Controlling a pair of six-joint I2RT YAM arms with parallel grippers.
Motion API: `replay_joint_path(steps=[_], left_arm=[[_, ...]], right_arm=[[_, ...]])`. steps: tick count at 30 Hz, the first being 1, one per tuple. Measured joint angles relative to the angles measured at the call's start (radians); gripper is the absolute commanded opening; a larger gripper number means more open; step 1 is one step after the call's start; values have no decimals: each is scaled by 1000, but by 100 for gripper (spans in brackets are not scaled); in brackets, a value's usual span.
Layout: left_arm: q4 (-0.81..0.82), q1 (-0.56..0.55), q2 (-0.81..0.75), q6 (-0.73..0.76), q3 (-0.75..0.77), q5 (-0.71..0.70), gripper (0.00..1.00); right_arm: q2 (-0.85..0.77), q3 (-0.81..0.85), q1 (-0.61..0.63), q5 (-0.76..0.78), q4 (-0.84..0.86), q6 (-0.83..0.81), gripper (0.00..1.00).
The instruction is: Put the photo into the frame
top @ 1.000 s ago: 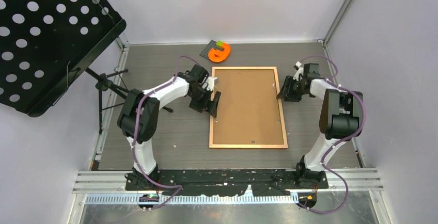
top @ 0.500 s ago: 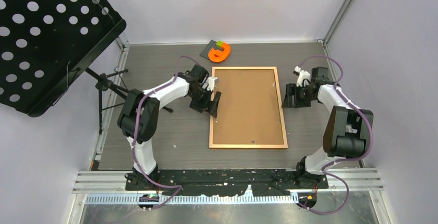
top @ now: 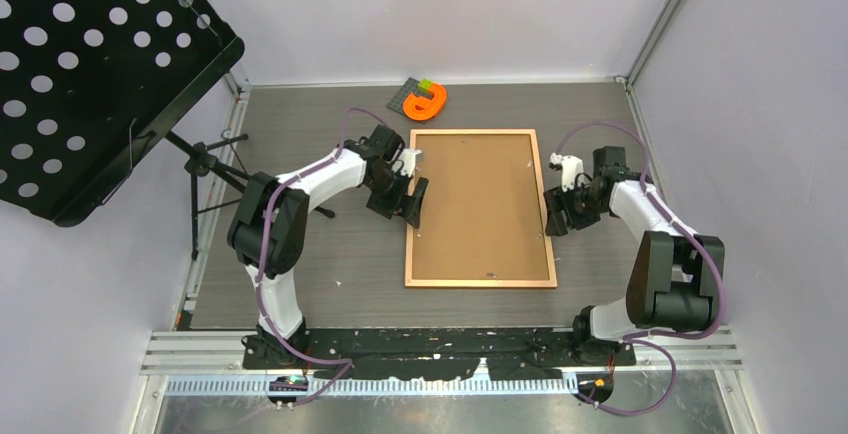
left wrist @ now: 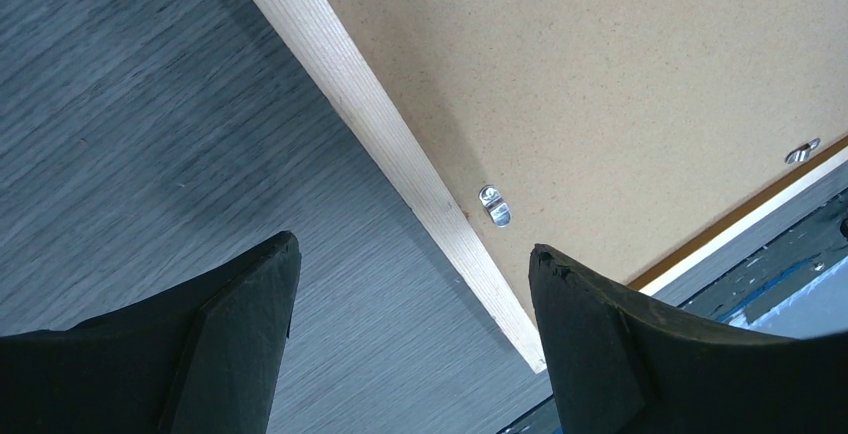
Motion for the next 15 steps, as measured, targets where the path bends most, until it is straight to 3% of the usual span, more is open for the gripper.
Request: replay_joint_path(steps=[15], left_arm=[[-7, 2, 0, 18, 11, -18, 84]], right_arm=[[25, -42, 63, 54, 41, -26, 65]])
